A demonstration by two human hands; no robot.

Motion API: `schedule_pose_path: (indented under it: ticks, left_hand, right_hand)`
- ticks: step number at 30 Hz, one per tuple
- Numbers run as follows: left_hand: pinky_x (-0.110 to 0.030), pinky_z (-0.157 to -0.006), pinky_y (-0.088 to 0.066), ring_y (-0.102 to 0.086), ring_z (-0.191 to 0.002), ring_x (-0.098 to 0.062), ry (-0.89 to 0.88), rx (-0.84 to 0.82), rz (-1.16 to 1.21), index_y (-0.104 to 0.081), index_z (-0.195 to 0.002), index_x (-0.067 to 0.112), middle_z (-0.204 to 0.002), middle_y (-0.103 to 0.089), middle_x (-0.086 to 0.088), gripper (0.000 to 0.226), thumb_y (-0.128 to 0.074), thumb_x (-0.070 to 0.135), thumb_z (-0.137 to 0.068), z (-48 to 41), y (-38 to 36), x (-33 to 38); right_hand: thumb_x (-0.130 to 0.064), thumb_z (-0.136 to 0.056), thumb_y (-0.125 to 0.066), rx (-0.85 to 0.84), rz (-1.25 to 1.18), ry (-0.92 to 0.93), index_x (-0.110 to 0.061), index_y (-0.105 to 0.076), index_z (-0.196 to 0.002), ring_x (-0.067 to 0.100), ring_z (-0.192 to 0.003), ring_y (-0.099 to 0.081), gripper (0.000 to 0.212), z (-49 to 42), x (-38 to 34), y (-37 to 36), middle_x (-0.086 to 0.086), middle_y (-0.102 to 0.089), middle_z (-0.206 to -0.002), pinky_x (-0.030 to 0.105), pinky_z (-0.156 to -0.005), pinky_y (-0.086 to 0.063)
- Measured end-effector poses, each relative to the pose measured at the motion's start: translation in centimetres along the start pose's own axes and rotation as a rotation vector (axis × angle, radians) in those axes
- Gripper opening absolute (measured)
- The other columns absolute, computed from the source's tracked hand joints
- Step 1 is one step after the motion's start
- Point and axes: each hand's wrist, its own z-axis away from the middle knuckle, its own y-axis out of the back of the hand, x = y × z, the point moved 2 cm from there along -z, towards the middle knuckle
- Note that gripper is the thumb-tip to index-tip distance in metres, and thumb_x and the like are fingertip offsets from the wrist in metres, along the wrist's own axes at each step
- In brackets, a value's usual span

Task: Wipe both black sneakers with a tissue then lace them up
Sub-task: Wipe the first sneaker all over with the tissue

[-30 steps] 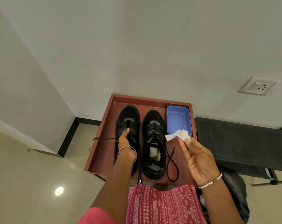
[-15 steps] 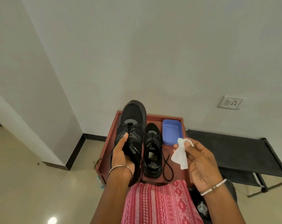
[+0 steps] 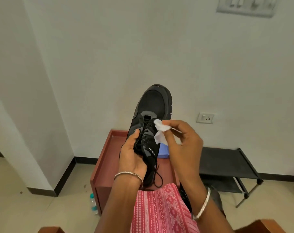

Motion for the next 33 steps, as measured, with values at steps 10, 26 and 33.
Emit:
schedule_pose_path:
  ticks: [10, 26, 33]
  left_hand:
    - [-0.04, -0.097, -0.055, -0.071, -0.104, -0.029, -0.051, -0.221, 0.08, -0.075, -0.116, 0.008, -0.123, -0.069, -0.019, 0.043, -0.055, 0.04, -0.097, 6.7, -1.9, 1.6]
    - [-0.041, -0.106, -0.048, -0.066, -0.11, -0.029, 0.054, -0.32, 0.1, -0.066, -0.131, 0.007, -0.128, -0.066, -0.015, 0.057, -0.063, 0.042, -0.085, 10.6, -3.1, 0.0]
    - [-0.038, -0.092, -0.057, -0.071, -0.097, -0.029, 0.05, -0.287, 0.159, -0.071, -0.122, 0.005, -0.119, -0.069, -0.017, 0.047, -0.062, 0.036, -0.087, 10.6, -3.3, -1.0]
  right_hand:
    - [-0.002, -0.09, -0.06, -0.061, 0.261, 0.459, -0.012, -0.074, -0.112, 0.006, -0.108, -0.061, 0.028, 7.6, -4.9, 1.5, -0.004, -0.07, -0.11, 0.018, -0.096, -0.047]
    - [0.004, -0.084, -0.068, -0.012, 0.307, 0.47, -0.012, -0.075, -0.109, 0.012, -0.097, -0.061, 0.03, 9.4, -7.7, 5.0, -0.002, -0.068, -0.103, 0.024, -0.085, -0.051]
    - [0.003, -0.084, -0.068, 0.053, 0.375, 0.439, -0.011, -0.075, -0.109, 0.012, -0.094, -0.061, 0.03, 9.1, -7.5, 5.1, 0.0, -0.068, -0.101, 0.018, -0.083, -0.049]
